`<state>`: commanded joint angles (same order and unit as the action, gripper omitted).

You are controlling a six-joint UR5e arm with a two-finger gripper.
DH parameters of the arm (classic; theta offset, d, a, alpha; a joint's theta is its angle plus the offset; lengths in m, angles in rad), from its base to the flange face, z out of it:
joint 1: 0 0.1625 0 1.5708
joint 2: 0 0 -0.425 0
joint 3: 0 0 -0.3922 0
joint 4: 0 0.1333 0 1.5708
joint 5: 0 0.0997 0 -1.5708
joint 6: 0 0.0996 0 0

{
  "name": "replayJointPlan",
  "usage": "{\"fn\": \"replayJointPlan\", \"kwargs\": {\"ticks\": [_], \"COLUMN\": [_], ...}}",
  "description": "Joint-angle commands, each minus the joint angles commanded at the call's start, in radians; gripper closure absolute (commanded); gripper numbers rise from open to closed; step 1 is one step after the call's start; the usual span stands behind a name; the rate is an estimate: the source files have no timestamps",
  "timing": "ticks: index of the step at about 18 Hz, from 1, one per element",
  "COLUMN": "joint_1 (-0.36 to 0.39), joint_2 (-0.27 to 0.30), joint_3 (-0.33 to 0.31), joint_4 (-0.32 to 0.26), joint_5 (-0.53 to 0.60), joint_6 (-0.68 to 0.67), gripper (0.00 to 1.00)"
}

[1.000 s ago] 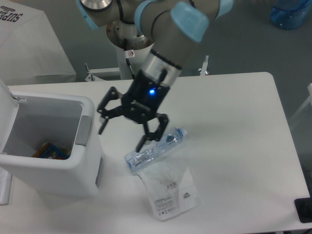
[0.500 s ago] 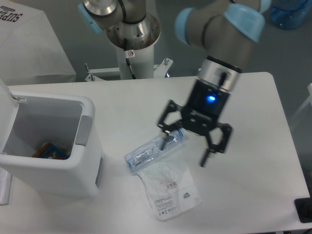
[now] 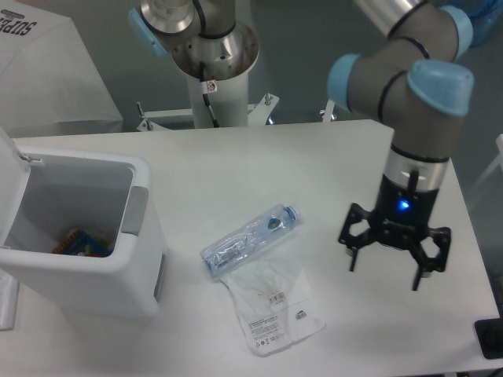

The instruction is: Open the trash can

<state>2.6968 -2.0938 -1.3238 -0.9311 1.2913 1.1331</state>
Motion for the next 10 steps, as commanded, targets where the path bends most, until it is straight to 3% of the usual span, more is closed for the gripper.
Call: {"fn": "replayJointPlan", "kwargs": {"ticks": [5, 10], "joint_1": [-0.008, -0.014], "joint_2": [-0.008, -0.006], "joint_3": [-0.003, -0.012], "joint_4": [-0.070, -0.117], "joint_5": [0.129, 0.189], "joint_6": [0.224, 0.237], "gripper": [0.00, 0.00]}}
